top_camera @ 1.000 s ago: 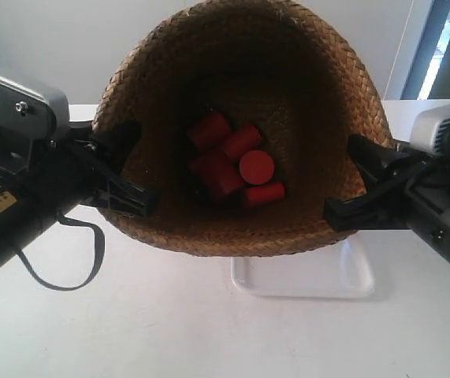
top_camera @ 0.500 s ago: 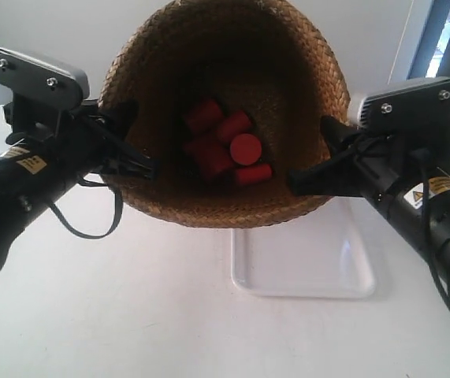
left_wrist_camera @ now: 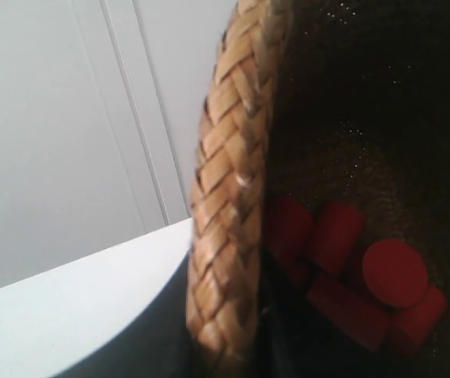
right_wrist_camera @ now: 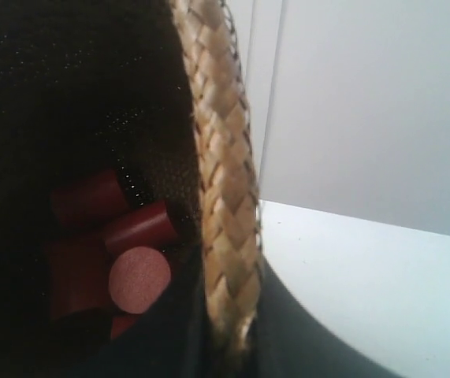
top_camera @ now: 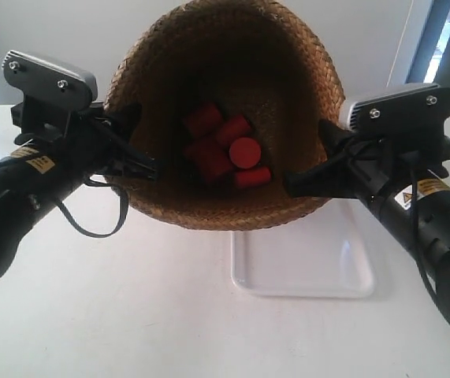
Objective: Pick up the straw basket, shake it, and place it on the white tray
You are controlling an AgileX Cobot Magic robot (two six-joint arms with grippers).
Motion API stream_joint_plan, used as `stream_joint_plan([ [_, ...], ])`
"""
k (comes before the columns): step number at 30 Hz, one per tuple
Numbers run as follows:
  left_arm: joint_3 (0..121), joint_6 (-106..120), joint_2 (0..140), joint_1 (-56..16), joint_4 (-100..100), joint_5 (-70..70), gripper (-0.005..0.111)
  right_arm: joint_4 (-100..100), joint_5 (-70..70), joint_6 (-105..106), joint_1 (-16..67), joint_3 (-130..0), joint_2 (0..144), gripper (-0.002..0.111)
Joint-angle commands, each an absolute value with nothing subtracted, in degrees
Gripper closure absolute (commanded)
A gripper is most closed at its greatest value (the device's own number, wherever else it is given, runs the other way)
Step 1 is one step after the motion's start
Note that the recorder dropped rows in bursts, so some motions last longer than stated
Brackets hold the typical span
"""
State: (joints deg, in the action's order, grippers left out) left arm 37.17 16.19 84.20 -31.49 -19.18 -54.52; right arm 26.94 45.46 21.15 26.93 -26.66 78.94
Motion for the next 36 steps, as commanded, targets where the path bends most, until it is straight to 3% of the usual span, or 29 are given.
stream_joint_plan([
  [1, 34.1, 25.1, 76.6, -35.7, -19.8, -51.0, 0.107, 27.1, 37.1, 24.2, 31.5, -24.7, 67.1, 0.108],
  [3, 30.1, 35.8, 69.3, -45.0, -25.7, -48.9, 0.107, 27.1, 41.1, 24.4, 39.0, -20.7, 56.9, 0.108],
  [6, 26.5, 48.6, 64.2, -58.8, -40.0, -60.5, 0.107, 33.6, 45.0, 30.2, 45.1, -18.9, 48.4, 0.108],
  [7, 27.0, 49.9, 65.6, -59.1, -42.8, -65.2, 0.107, 39.3, 49.8, 33.9, 44.8, -18.9, 49.9, 0.108],
  [9, 29.5, 42.6, 70.7, -52.3, -41.1, -66.7, 0.107, 44.6, 57.7, 36.1, 41.5, -20.7, 58.4, 0.108],
  [11, 33.3, 30.8, 77.0, -43.4, -30.0, -58.4, 0.107, 44.4, 54.0, 37.3, 37.2, -24.7, 67.8, 0.108],
  [13, 34.4, 22.4, 78.0, -41.3, -25.4, -52.5, 0.107, 46.1, 48.2, 37.3, 36.9, -25.9, 70.5, 0.108],
  [32, 33.9, 32.3, 73.5, -41.0, -31.2, -52.4, 0.107, 44.2, 51.2, 40.3, 38.0, -25.1, 70.7, 0.108],
  [36, 30.0, 47.2, 61.2, -52.8, -36.2, -49.9, 0.107, 48.8, 45.1, 48.5, 50.8, -23.2, 53.5, 0.108],
])
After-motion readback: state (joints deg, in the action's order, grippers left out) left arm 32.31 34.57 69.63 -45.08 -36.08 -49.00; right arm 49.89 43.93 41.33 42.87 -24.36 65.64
